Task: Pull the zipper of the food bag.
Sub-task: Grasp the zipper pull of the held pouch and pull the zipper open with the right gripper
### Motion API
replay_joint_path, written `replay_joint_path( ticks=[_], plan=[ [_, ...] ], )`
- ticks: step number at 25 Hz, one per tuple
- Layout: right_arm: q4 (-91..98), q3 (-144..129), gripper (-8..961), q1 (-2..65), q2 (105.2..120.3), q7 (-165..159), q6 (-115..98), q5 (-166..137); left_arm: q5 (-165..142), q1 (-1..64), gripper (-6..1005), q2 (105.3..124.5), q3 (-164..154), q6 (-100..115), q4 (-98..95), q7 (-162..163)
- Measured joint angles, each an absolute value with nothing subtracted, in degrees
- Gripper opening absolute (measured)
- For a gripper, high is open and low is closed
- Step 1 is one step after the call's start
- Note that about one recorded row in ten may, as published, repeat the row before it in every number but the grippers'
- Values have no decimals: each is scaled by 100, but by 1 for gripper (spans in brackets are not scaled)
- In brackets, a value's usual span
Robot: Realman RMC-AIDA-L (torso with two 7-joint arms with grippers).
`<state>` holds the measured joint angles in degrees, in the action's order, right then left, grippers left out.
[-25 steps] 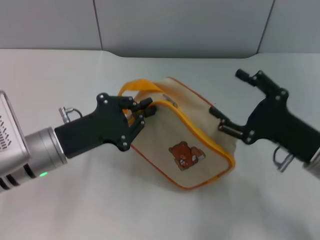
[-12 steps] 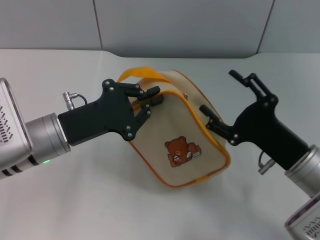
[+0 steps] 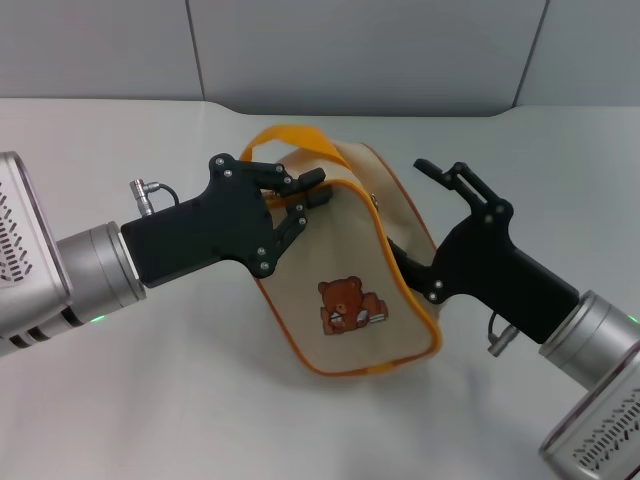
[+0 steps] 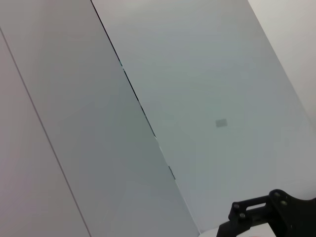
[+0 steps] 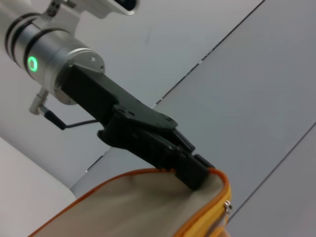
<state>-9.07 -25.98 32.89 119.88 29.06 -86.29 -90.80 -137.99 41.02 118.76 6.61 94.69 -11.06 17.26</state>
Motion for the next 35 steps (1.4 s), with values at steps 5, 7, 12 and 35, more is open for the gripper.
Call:
replay_joint_path(
  ticks=[5,7,12,35],
  plan=[
    [-1031,-2569,831,3358,11988,2919,-8686,-9104,-13798,4119,83,11874,661,9461,-1101,1745],
    [-1085,-2591,831,3377,11988,2915,-8694,-9105,-13798,4120,82,11874,661,9460,-1102,1751],
    [-1144,-2580,822,3334,11988,2900,-8779,-9109,-13799,4123,80,11880,689,9450,-1080,1772],
    [-1390,-2470,331,3404,11988,2856,-8663,-9114,-13799,4116,78,11891,650,9446,-1045,1776]
  ],
)
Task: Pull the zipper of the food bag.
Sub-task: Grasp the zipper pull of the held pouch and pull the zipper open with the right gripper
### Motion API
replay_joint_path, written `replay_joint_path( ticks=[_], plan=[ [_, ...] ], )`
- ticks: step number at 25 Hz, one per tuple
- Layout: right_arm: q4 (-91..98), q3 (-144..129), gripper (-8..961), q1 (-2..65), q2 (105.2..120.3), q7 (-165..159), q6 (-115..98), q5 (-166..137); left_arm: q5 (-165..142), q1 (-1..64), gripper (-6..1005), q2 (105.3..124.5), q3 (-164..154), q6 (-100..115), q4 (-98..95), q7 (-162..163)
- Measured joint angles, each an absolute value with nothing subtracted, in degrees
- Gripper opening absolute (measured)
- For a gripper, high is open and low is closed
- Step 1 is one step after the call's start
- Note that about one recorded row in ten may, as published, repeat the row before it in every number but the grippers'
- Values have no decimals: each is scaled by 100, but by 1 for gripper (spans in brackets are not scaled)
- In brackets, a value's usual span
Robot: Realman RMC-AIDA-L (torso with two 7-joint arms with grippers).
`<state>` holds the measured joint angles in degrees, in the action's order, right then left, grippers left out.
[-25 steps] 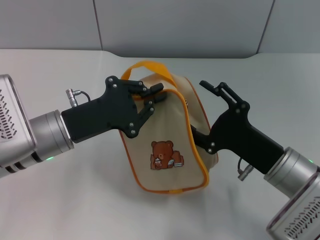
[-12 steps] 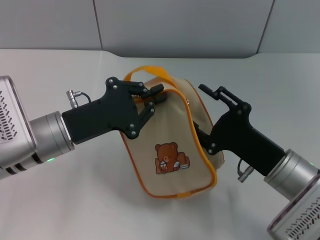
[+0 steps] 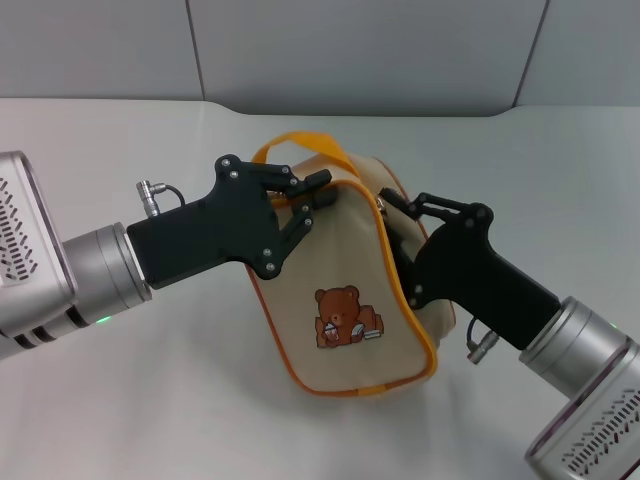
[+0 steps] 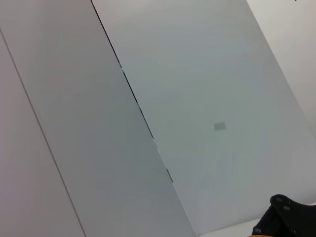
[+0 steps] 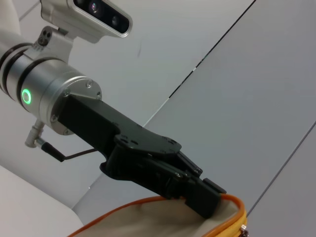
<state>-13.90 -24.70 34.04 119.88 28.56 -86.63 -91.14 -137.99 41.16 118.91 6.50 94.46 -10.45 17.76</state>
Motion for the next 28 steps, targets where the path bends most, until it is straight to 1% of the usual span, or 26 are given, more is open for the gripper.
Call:
replay_joint_path(
  ticks=[13,17,24,28],
  plan=[
    [-1452,-2470,-2,3343,11988,2888,-8685,-9114,-13800,4089,78,11885,691,9462,-1046,1776],
    [-1494,-2471,-2,3060,11988,2885,-8667,-9115,-13800,4103,78,11882,699,9442,-1049,1784],
    [-1428,-2477,-3,1786,11988,2944,-8628,-9114,-13717,4123,78,11867,722,9438,-1084,1804],
    [-1369,-2452,-2,1487,11984,2961,-8970,-9090,-13715,4134,77,11866,720,9436,-1090,1880]
  ],
)
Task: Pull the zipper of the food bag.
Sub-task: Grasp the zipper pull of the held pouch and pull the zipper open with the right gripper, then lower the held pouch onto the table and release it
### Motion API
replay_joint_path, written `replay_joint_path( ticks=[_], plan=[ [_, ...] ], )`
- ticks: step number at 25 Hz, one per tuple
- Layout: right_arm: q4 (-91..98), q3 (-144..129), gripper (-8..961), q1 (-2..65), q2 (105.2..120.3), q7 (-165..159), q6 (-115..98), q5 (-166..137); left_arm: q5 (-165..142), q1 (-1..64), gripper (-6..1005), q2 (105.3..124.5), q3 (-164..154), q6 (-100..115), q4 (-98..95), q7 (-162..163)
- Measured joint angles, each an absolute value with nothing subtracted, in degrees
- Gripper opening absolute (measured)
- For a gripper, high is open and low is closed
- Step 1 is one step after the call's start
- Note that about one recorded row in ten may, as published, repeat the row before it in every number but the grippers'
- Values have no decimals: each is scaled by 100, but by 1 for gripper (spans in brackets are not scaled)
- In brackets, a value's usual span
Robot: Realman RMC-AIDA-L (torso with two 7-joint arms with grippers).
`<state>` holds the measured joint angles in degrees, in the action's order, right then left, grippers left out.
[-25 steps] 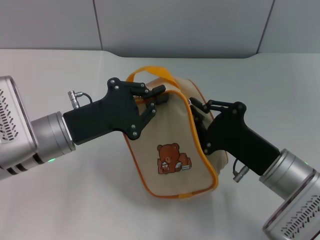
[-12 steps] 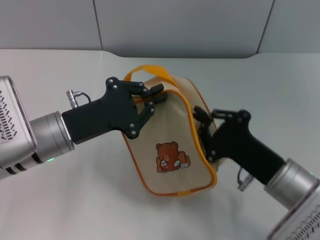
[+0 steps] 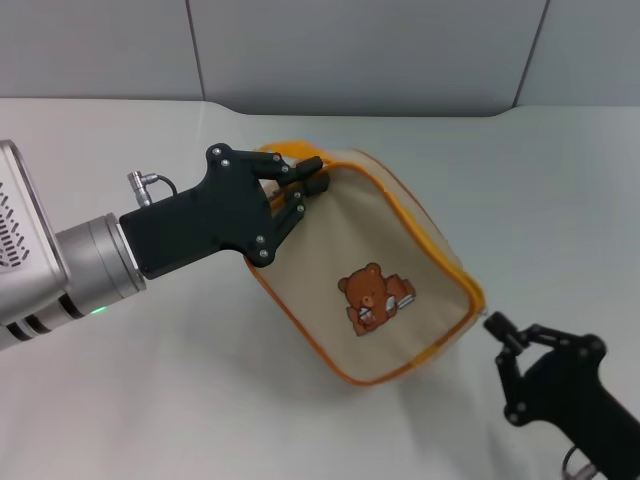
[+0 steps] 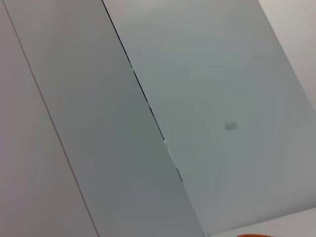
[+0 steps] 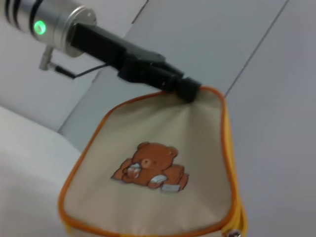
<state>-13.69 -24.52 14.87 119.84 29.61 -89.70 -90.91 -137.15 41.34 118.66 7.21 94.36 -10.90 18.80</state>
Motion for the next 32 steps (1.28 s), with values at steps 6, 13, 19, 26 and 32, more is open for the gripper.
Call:
replay_joint_path(
  ticks=[6,13,19,26,32],
  plan=[
    [-1476,-1947,-1,1449,11980,2631,-9421,-9068,-13471,3944,77,11896,724,9215,-750,1902],
    [-564,-2015,144,1661,11913,-604,-9730,-9273,-12928,3257,77,11907,754,8247,217,2255],
    [1526,-2762,377,2120,11893,-4385,-9903,-10404,-12906,2861,77,11910,876,8286,613,2290],
    [2095,-3264,649,2757,11669,-5489,-10285,-10974,-12956,2644,72,11875,855,8558,610,2306],
    [2166,-3363,838,2997,11588,-5621,-10260,-11084,-13178,2700,195,11847,768,9113,33,2791]
  ],
)
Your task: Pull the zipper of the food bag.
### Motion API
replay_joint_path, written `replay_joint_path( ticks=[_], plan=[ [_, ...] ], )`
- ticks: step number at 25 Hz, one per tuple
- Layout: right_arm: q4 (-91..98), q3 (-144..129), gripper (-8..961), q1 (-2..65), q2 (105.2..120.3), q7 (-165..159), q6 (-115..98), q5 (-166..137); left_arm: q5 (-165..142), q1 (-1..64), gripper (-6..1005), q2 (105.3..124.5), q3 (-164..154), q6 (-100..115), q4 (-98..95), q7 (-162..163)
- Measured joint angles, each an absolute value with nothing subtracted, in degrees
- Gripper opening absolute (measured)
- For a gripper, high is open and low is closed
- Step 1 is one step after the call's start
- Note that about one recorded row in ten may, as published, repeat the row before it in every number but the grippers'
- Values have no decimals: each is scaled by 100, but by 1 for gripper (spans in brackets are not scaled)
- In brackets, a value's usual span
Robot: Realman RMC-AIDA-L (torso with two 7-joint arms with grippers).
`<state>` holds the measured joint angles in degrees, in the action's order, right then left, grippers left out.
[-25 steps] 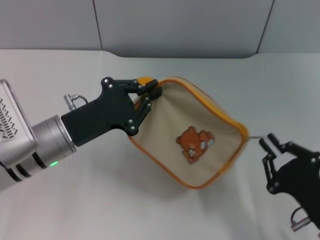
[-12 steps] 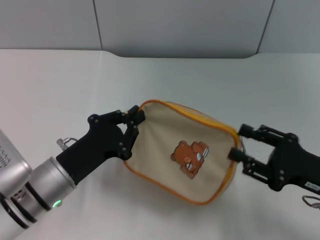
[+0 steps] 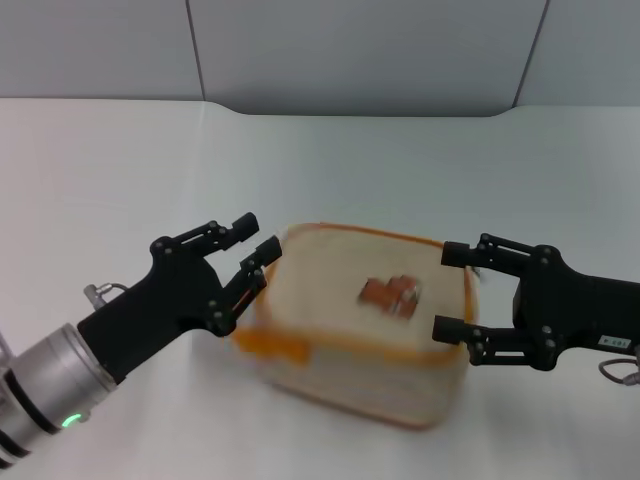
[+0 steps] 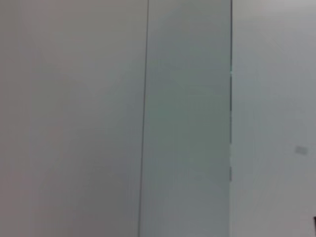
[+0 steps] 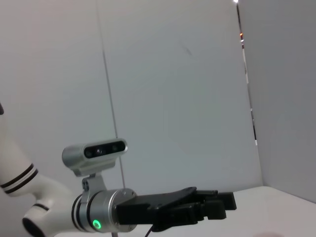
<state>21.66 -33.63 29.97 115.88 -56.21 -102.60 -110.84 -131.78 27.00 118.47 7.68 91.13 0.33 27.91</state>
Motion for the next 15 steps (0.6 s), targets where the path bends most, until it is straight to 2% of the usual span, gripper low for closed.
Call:
replay_joint_path(
  ticks=[2,12,15],
  plan=[
    [2217,-3405,843,3029,11579,-5659,-10272,-11087,-13230,2751,258,11846,681,9282,-181,3023],
    [2261,-3442,853,3090,11575,-5686,-10315,-11231,-13261,2937,712,11858,-242,9953,-1015,3694],
    [2264,-3444,853,3086,11579,-5688,-10318,-11236,-13262,2939,745,11857,-353,10035,-1095,3729]
  ],
)
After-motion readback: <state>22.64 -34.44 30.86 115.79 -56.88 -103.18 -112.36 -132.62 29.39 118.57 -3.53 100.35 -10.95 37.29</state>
